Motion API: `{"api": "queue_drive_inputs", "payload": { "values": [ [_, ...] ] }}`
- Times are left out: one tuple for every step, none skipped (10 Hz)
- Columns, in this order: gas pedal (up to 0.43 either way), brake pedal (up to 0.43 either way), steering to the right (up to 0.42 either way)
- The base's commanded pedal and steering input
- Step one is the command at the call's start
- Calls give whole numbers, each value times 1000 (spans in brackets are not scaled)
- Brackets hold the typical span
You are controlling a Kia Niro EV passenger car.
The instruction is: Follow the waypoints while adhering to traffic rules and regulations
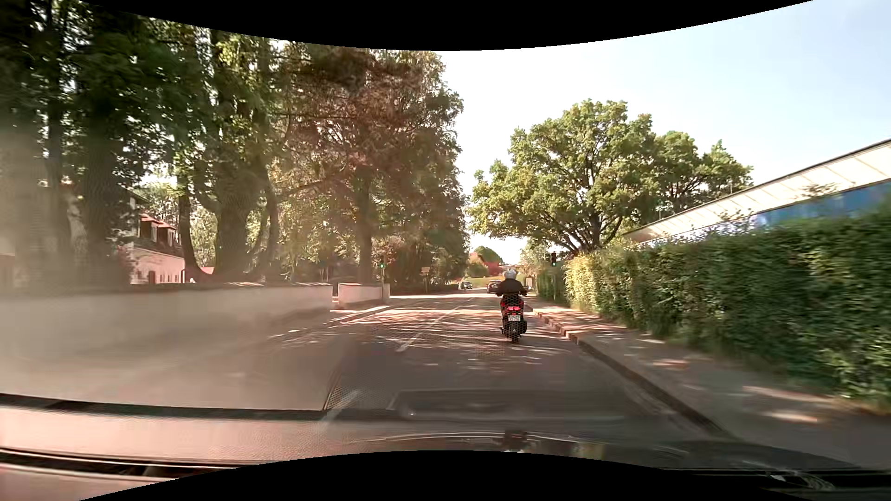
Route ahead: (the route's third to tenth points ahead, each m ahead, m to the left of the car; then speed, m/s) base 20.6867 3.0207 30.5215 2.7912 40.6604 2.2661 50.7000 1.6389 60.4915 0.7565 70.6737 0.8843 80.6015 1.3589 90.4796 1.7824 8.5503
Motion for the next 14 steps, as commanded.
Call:
{"api": "queue_drive_inputs", "payload": {
  "values": [
    [118,6,18],
    [118,6,17],
    [118,6,17],
    [118,6,17],
    [130,6,16],
    [130,6,16],
    [130,6,16],
    [130,6,15],
    [138,6,15],
    [150,6,15],
    [157,6,15],
    [169,6,15],
    [177,6,15],
    [177,6,15]
  ]
}}
